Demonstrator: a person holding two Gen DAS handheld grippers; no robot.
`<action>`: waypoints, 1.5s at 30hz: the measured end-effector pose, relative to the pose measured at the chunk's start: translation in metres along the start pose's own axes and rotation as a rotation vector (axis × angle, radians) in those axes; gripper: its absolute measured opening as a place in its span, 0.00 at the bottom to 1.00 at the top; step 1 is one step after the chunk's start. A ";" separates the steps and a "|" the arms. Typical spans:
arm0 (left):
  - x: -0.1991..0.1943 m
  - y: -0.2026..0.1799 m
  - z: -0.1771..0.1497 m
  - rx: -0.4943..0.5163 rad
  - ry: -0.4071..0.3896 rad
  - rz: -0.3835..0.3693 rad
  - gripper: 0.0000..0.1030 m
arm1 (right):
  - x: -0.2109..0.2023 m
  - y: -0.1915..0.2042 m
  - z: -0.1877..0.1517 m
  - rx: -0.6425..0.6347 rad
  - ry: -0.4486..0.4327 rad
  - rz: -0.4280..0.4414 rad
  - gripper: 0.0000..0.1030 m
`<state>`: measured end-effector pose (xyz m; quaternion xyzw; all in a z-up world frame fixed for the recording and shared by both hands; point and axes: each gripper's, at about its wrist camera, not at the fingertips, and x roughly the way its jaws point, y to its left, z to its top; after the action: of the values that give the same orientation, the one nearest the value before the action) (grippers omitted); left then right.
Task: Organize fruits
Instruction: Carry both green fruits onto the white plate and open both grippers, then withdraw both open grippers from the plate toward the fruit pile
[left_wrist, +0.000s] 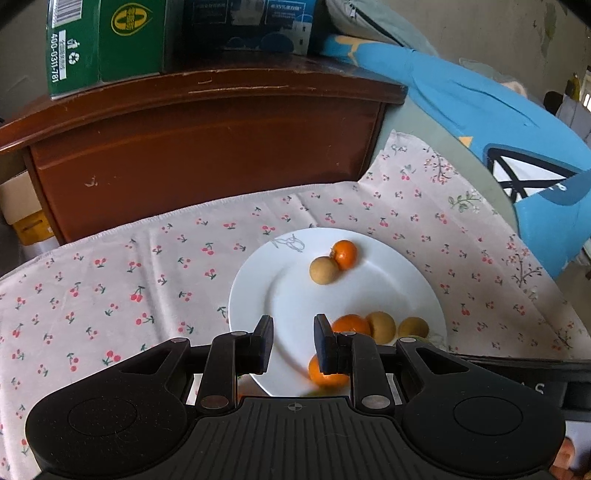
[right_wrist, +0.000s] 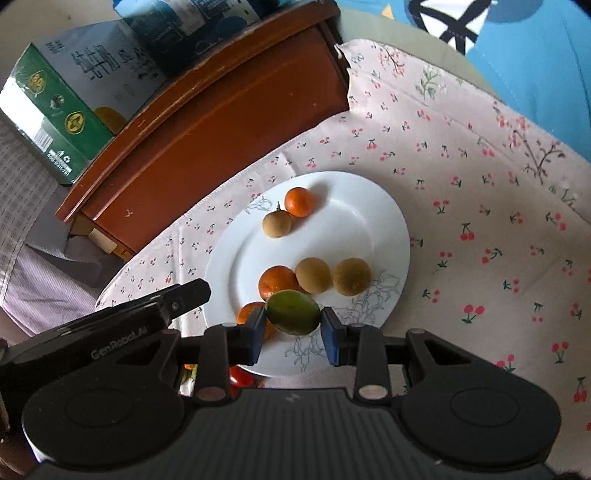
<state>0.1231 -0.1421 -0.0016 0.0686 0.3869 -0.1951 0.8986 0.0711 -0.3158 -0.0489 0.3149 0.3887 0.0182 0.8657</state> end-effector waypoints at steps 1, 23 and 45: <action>0.001 0.001 0.001 -0.005 -0.002 0.002 0.21 | 0.002 0.000 0.000 0.001 -0.002 -0.004 0.31; -0.061 0.038 0.016 -0.088 -0.099 0.131 0.87 | 0.000 0.039 -0.009 -0.198 -0.011 0.091 0.41; -0.102 0.078 -0.028 -0.213 -0.019 0.234 0.87 | -0.019 0.063 -0.052 -0.407 -0.015 0.096 0.45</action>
<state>0.0725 -0.0324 0.0508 0.0155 0.3862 -0.0473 0.9211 0.0353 -0.2428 -0.0272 0.1519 0.3552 0.1353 0.9124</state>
